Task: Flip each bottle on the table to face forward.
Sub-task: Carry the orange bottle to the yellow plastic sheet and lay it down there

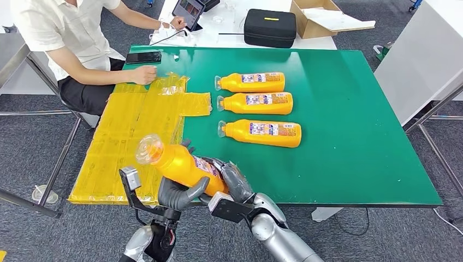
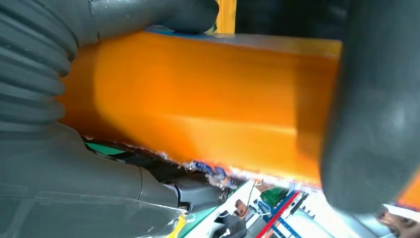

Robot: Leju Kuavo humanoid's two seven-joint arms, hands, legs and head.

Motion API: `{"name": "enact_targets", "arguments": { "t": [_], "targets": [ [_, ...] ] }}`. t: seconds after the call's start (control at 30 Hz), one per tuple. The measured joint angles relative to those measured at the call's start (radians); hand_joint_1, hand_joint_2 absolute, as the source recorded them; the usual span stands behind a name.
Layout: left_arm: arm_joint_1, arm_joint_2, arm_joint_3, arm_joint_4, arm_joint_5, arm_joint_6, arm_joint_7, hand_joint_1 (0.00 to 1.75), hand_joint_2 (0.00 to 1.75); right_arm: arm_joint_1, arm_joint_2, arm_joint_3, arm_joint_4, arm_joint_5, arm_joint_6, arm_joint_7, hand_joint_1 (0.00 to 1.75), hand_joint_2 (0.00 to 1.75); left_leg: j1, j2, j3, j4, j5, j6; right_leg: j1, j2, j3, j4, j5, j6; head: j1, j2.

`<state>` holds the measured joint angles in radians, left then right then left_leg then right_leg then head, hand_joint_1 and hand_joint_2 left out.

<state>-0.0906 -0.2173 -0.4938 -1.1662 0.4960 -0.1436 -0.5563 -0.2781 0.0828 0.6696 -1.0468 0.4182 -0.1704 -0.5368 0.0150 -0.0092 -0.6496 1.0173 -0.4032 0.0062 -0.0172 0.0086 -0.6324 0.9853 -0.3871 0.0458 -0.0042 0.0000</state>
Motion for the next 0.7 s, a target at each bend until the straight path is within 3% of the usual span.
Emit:
{"name": "enact_targets", "arguments": {
  "t": [0.13, 0.27, 0.47, 0.6, 0.7],
  "targets": [
    [-0.003, 0.000, 0.016, 0.000, 0.050, -0.035, 0.013, 1.75, 1.75, 0.004, 0.000, 0.006, 0.001, -0.003, -0.003, -0.005, 0.00, 1.75, 0.000, 0.000, 0.000, 0.000, 0.000, 0.000, 0.000, 0.000, 0.000, 0.000, 0.000, 0.000, 0.000, 0.000],
    [-0.008, -0.002, 0.028, -0.001, 0.059, -0.016, 0.016, 1.75, 1.75, 0.015, 0.002, 0.006, 0.001, 0.012, -0.056, -0.019, 0.00, 0.00, 0.000, 0.000, 0.000, 0.000, 0.000, 0.000, 0.000, 0.000, 0.000, 0.000, 0.000, 0.000, 0.000, 0.000],
    [-0.009, -0.007, 0.039, -0.027, 0.053, 0.099, 0.023, 1.75, 1.75, 0.041, 0.012, 0.001, 0.001, 0.080, -0.224, -0.043, 0.00, 0.00, 0.000, 0.000, 0.000, 0.000, 0.000, 0.000, 0.000, 0.000, 0.000, 0.000, 0.000, 0.000, 0.000, 0.000],
    [-0.014, -0.011, 0.080, -0.049, 0.010, 0.317, 0.021, 1.75, 1.75, 0.092, 0.024, -0.014, -0.019, 0.136, -0.442, -0.116, 0.00, 0.00, 0.000, 0.000, 0.000, 0.000, 0.000, 0.000, 0.000, 0.000, -0.001, 0.000, 0.000, 0.000, 0.000, 0.000],
    [-0.026, -0.011, 0.099, -0.050, -0.104, 0.500, -0.009, 1.75, 1.75, 0.158, 0.044, -0.067, -0.084, 0.235, -0.512, -0.151, 0.00, 0.00, 0.001, -0.001, -0.001, 0.000, 0.000, 0.000, 0.000, 0.000, -0.001, 0.000, 0.000, 0.000, 0.000, 0.000]
  ]
}}
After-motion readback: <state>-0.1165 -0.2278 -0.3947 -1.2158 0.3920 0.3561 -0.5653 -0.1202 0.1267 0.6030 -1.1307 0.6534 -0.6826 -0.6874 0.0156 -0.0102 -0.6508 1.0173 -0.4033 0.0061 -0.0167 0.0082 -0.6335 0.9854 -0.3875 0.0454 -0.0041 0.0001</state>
